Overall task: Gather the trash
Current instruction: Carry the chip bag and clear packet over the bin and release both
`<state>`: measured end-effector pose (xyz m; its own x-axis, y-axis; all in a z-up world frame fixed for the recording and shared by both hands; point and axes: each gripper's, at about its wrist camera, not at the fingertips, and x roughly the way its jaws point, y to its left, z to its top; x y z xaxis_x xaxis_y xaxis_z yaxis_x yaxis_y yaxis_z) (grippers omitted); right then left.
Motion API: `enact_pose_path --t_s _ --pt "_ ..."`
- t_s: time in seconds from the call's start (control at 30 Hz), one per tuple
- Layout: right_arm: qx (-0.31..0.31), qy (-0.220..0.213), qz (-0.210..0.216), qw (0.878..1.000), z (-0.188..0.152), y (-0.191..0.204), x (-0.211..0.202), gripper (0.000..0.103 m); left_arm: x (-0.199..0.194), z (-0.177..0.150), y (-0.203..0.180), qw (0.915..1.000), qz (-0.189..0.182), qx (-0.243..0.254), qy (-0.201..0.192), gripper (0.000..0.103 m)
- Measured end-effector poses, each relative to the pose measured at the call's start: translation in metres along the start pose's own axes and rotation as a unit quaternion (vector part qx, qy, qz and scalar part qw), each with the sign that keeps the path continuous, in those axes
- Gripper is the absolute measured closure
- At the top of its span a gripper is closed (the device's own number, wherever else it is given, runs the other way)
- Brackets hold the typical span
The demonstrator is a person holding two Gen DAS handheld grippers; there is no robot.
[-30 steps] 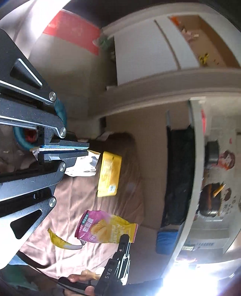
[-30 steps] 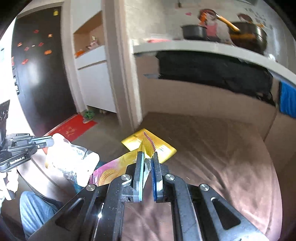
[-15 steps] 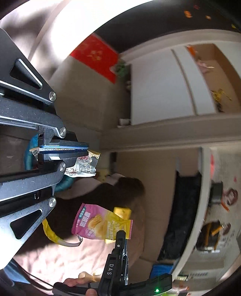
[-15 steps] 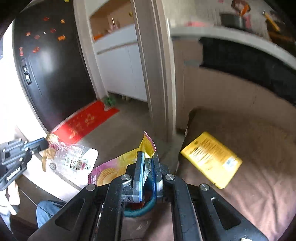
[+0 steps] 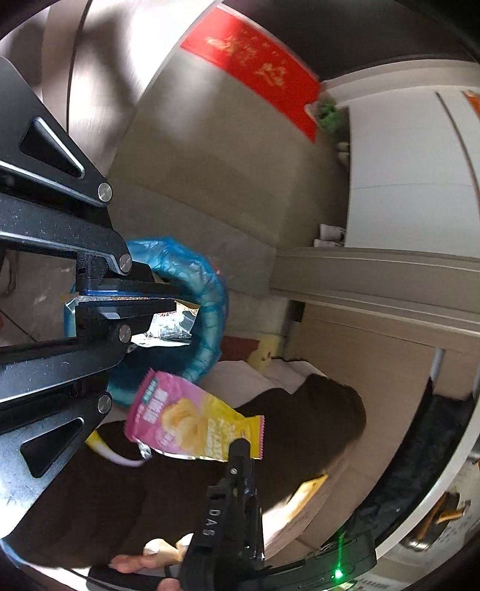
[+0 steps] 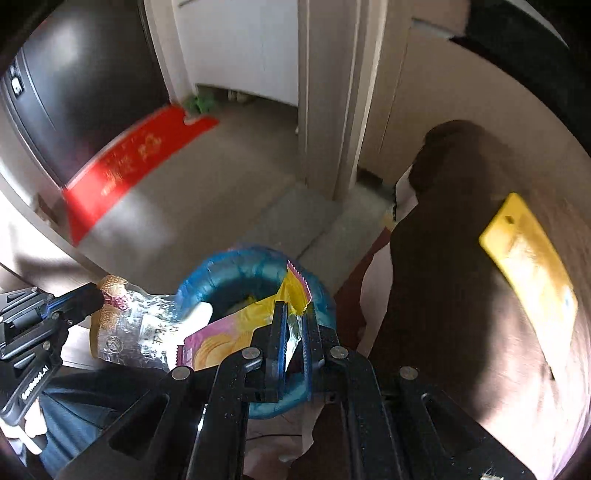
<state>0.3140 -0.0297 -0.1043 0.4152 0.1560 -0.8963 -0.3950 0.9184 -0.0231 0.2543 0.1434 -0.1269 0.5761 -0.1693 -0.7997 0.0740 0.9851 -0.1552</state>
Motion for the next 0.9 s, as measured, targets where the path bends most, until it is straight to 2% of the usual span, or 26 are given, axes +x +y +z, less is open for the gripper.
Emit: enact_pose_path --t_s 0.17,0.4,0.67,0.77,0.9 --pt "-0.025 0.025 -0.023 0.999 0.000 0.015 0.025 0.096 0.021 -0.008 0.000 0.9999 -0.007 -0.001 0.014 0.103" --pt "-0.027 0.050 -0.021 0.998 -0.003 0.020 0.048 0.095 0.049 -0.009 0.007 0.9979 -0.033 -0.024 0.051 0.101" --pt "-0.019 0.060 -0.018 0.998 -0.003 0.020 0.058 0.094 0.063 -0.008 0.010 0.9955 -0.037 -0.045 0.075 0.099" --pt "-0.011 0.063 -0.011 0.998 -0.005 0.016 0.059 0.087 0.063 -0.008 0.007 0.9951 -0.037 -0.047 0.079 0.094" --pt "0.002 0.059 0.003 0.998 -0.006 0.011 0.058 0.073 0.060 -0.007 0.005 0.9944 -0.041 -0.054 0.081 0.085"
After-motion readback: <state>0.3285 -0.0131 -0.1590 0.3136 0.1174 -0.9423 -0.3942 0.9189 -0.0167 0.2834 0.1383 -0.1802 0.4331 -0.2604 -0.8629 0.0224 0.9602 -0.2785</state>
